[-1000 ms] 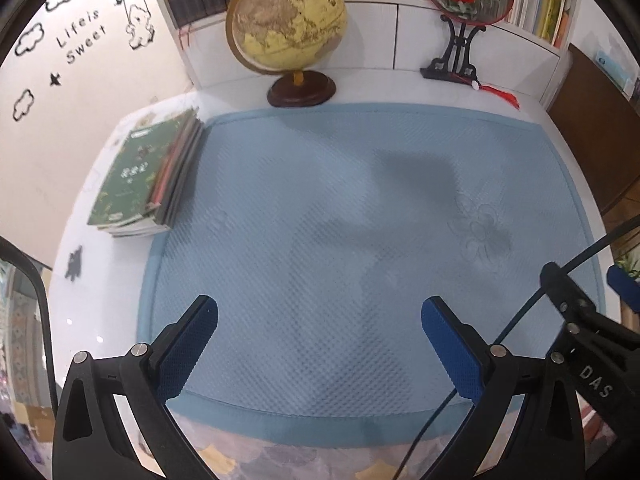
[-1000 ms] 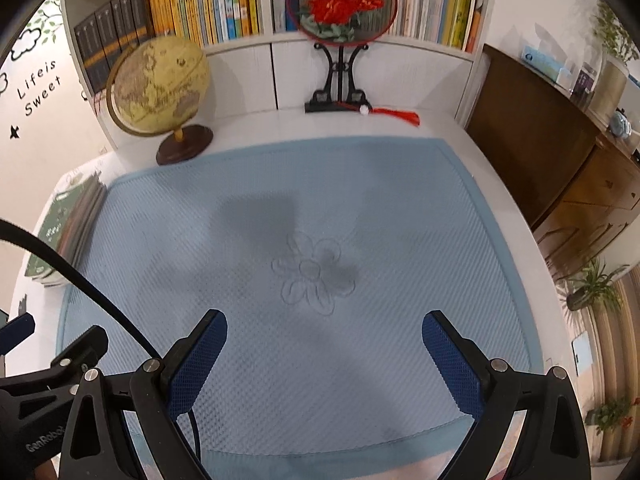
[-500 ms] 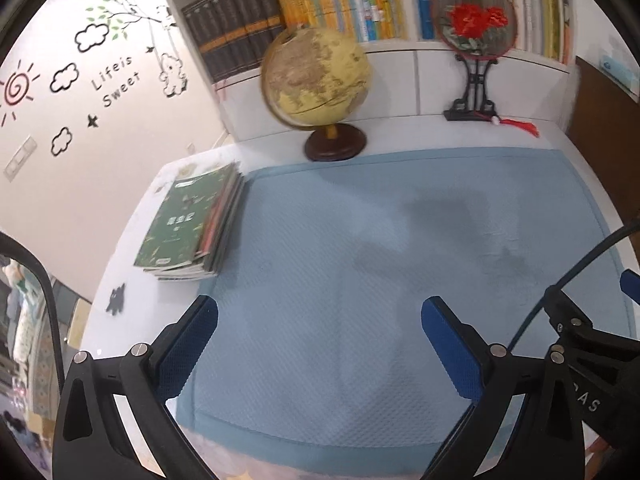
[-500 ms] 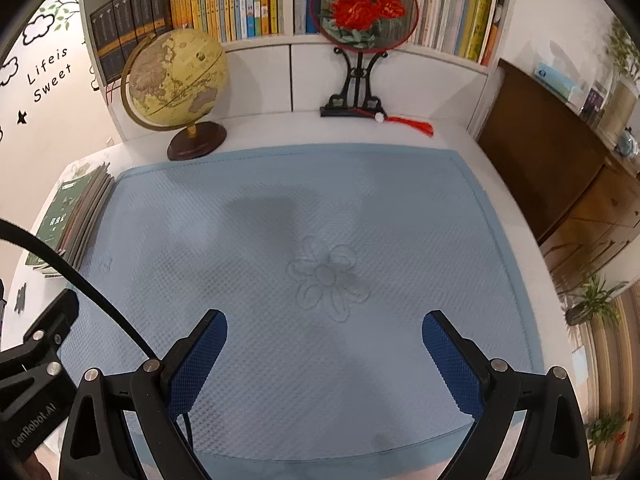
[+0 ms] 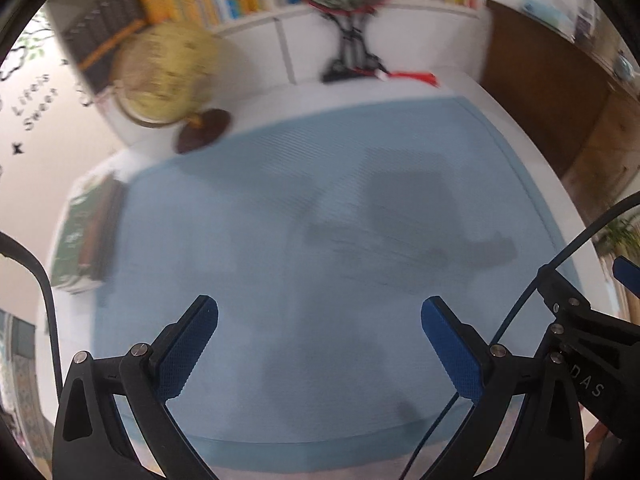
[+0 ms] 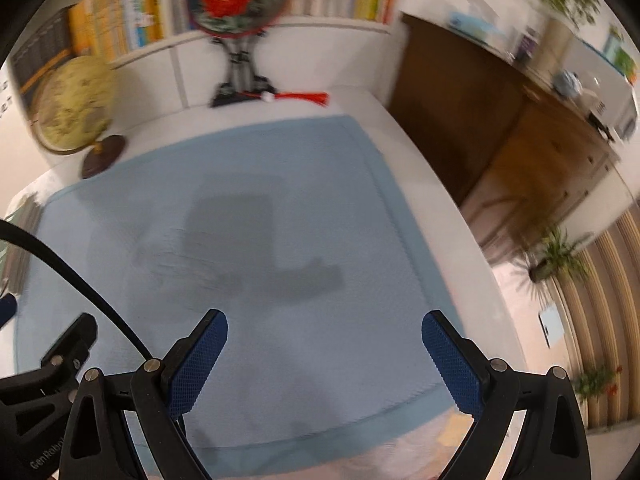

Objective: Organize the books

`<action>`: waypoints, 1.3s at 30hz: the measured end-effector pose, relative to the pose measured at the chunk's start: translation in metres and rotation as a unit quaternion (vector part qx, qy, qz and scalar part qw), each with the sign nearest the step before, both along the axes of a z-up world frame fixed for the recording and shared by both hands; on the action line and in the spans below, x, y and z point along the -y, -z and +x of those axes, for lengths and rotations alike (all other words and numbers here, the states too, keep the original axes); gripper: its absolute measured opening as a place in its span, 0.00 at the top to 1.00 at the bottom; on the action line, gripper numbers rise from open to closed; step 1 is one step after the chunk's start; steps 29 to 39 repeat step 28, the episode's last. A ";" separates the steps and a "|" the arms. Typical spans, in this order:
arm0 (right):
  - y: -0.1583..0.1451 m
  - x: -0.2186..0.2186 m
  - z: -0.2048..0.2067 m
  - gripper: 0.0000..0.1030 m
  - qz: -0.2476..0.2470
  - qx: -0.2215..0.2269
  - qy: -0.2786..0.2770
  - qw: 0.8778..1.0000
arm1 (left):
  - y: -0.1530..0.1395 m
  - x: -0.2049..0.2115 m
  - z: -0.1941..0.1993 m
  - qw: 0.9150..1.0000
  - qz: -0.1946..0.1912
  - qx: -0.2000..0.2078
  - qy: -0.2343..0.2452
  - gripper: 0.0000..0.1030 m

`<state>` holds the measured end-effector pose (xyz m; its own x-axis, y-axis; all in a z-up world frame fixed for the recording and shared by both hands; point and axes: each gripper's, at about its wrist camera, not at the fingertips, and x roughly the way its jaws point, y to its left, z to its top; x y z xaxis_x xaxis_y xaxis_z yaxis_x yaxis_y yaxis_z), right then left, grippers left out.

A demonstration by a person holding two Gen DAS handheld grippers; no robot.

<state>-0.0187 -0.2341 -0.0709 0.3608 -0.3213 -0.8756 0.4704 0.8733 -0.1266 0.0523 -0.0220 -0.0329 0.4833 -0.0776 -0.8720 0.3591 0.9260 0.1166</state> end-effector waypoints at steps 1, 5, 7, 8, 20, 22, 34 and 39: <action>0.004 0.012 -0.004 0.06 -0.001 -0.006 0.007 1.000 | 0.004 0.009 -0.001 1.000 -0.001 -0.006 0.005 0.01; 0.019 0.041 -0.015 0.06 -0.009 0.001 0.008 1.000 | 0.017 0.049 0.000 1.000 0.012 -0.018 0.017 0.01; 0.029 0.054 -0.018 0.06 -0.012 0.001 0.002 1.000 | 0.023 0.064 0.000 0.999 0.017 -0.024 0.018 0.01; 0.033 0.060 -0.018 0.06 -0.009 0.000 0.000 1.000 | 0.026 0.070 -0.001 0.999 0.018 -0.028 0.017 0.01; 0.054 0.077 -0.014 0.06 -0.016 -0.016 -0.046 0.999 | 0.040 0.080 -0.001 0.998 0.030 -0.047 -0.018 0.01; 0.056 0.073 -0.011 0.06 -0.015 -0.017 -0.057 0.998 | 0.043 0.076 0.001 0.998 0.032 -0.049 -0.026 0.01; 0.063 0.061 -0.001 0.06 -0.009 -0.015 -0.089 0.996 | 0.045 0.055 0.003 0.996 0.058 -0.024 -0.059 0.01; 0.063 0.061 -0.001 0.06 -0.009 -0.015 -0.089 0.996 | 0.045 0.055 0.003 0.996 0.058 -0.024 -0.059 0.01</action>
